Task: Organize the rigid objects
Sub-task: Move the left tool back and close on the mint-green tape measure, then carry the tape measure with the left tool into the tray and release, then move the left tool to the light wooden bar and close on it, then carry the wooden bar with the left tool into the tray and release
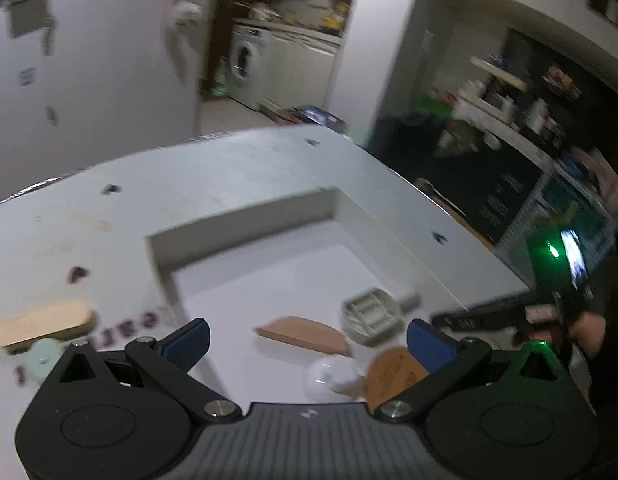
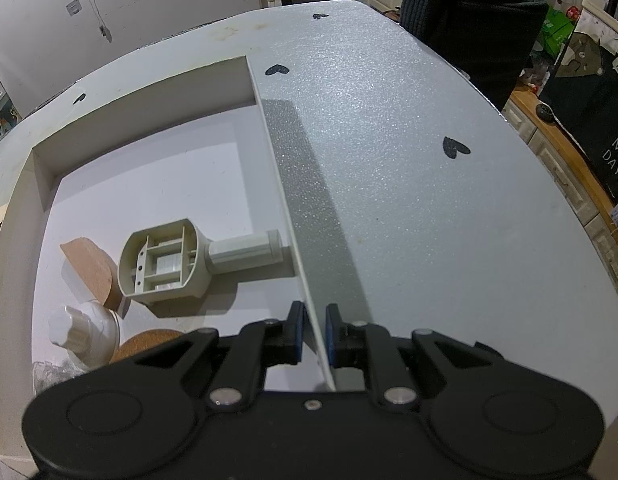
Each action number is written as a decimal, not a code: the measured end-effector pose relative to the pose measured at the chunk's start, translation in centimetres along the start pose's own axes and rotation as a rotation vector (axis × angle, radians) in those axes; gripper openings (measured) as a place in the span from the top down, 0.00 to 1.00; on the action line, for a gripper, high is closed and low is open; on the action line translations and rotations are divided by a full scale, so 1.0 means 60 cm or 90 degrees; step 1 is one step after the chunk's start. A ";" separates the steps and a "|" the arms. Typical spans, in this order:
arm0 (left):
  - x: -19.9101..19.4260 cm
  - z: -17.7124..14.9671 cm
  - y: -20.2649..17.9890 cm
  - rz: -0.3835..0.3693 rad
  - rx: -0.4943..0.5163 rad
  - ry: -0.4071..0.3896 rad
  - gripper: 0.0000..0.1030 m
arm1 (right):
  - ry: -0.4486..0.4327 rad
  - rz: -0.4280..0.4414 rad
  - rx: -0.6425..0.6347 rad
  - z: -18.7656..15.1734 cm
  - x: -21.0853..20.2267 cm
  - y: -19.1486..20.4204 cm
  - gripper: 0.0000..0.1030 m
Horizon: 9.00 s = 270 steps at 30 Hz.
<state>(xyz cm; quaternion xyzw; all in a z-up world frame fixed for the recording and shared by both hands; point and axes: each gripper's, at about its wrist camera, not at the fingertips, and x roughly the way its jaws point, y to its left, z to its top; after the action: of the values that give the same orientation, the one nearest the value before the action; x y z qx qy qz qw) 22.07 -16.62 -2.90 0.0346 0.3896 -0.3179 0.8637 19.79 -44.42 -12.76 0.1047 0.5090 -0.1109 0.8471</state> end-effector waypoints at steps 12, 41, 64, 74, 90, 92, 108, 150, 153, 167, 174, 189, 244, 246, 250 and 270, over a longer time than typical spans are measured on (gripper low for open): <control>-0.011 -0.032 0.134 0.155 -0.123 -0.007 0.00 | 0.000 -0.001 -0.001 0.000 0.000 0.000 0.87; 0.073 -0.102 0.280 0.330 -0.219 -0.019 0.29 | -0.001 0.001 0.000 -0.001 -0.001 -0.001 0.88; 0.066 -0.118 0.291 0.341 -0.203 -0.034 0.51 | -0.001 0.001 0.000 -0.001 0.000 -0.002 0.88; -0.013 -0.107 0.272 0.319 -0.245 -0.084 0.51 | -0.001 0.002 -0.001 -0.002 0.000 -0.002 0.88; -0.034 -0.005 0.103 0.124 -0.081 -0.133 0.51 | -0.001 0.002 -0.001 -0.002 0.000 -0.002 0.88; -0.015 -0.010 0.083 0.103 -0.060 -0.111 0.51 | -0.001 0.002 -0.001 -0.002 0.000 -0.002 0.88; 0.101 -0.051 0.011 0.047 0.099 0.065 0.51 | -0.001 0.002 -0.001 -0.002 0.000 -0.002 0.88; 0.056 -0.046 -0.030 -0.025 0.136 0.062 0.00 | -0.002 0.003 -0.001 -0.001 -0.001 0.002 0.88; 0.034 -0.032 -0.023 -0.027 0.121 0.034 0.00 | -0.002 0.003 -0.001 -0.001 -0.001 0.003 0.88; 0.000 0.023 0.110 0.161 -0.010 -0.074 0.00 | -0.002 0.003 0.000 -0.002 -0.001 0.002 0.88; 0.036 0.036 0.209 0.186 0.003 -0.068 0.00 | -0.001 0.004 -0.001 -0.001 -0.001 0.003 0.88; 0.135 0.026 0.421 0.180 -0.082 0.023 0.00 | 0.002 0.004 0.003 0.000 0.001 0.002 0.88; 0.030 -0.017 0.233 0.149 -0.080 0.024 0.66 | 0.002 0.018 0.004 0.000 0.001 -0.011 0.90; 0.017 -0.007 0.211 0.141 -0.085 0.008 0.66 | 0.002 0.024 -0.002 0.001 0.002 -0.013 0.90; 0.003 0.019 0.161 0.127 -0.096 -0.014 0.66 | 0.004 0.038 -0.015 0.002 0.002 -0.017 0.92; 0.204 0.131 -0.027 0.036 -0.282 0.035 0.66 | 0.023 0.079 -0.090 0.012 0.006 -0.018 0.96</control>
<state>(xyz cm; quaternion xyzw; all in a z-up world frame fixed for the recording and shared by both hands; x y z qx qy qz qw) 32.29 -26.70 -5.63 -0.1366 0.4721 -0.1988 0.8479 20.23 -45.71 -12.85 0.0779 0.5234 -0.0205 0.8483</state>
